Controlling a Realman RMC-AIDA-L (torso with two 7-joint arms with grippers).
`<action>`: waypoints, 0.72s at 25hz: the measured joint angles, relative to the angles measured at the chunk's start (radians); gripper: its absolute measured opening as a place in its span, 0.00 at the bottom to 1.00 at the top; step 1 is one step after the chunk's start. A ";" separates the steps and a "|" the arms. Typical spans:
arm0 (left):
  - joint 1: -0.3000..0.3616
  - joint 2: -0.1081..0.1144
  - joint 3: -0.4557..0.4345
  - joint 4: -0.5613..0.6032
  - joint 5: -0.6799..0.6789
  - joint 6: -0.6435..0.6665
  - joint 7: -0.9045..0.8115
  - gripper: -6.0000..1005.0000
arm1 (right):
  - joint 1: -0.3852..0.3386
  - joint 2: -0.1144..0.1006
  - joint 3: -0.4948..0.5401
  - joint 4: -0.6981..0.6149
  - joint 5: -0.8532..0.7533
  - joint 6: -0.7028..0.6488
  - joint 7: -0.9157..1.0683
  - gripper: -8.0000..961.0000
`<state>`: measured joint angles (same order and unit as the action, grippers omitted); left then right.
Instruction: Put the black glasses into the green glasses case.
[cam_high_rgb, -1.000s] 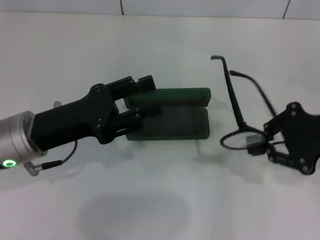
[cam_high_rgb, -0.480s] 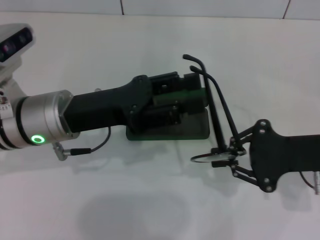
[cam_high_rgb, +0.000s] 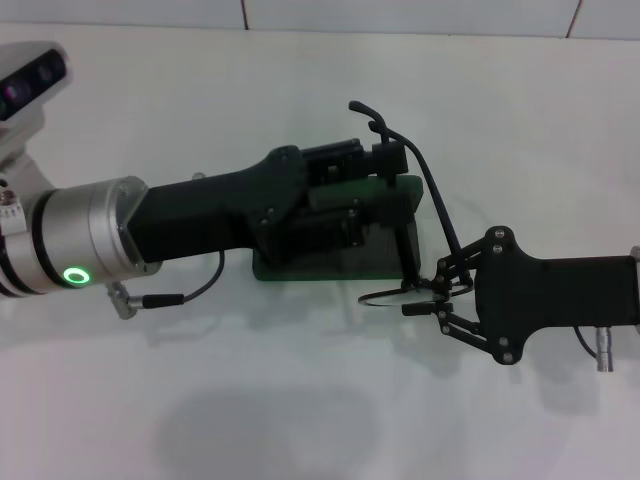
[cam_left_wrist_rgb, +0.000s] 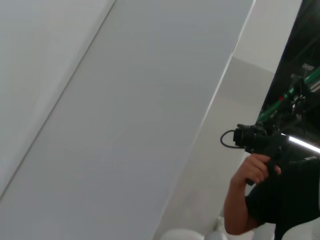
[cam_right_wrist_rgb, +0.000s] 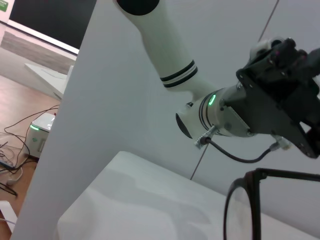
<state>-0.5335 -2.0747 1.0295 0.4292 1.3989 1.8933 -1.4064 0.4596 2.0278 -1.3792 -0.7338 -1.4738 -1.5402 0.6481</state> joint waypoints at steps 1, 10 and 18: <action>-0.004 0.001 0.000 -0.002 0.008 -0.002 -0.013 0.63 | 0.000 0.000 -0.007 -0.002 0.008 0.001 -0.010 0.15; -0.030 0.002 0.001 -0.002 0.094 -0.051 -0.107 0.63 | 0.000 0.000 -0.037 -0.021 0.053 0.004 -0.066 0.16; -0.043 0.004 0.001 0.002 0.161 -0.068 -0.150 0.63 | -0.002 0.000 -0.073 -0.042 0.064 0.011 -0.077 0.17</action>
<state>-0.5767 -2.0709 1.0309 0.4315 1.5598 1.8257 -1.5567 0.4575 2.0278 -1.4524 -0.7762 -1.4100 -1.5295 0.5713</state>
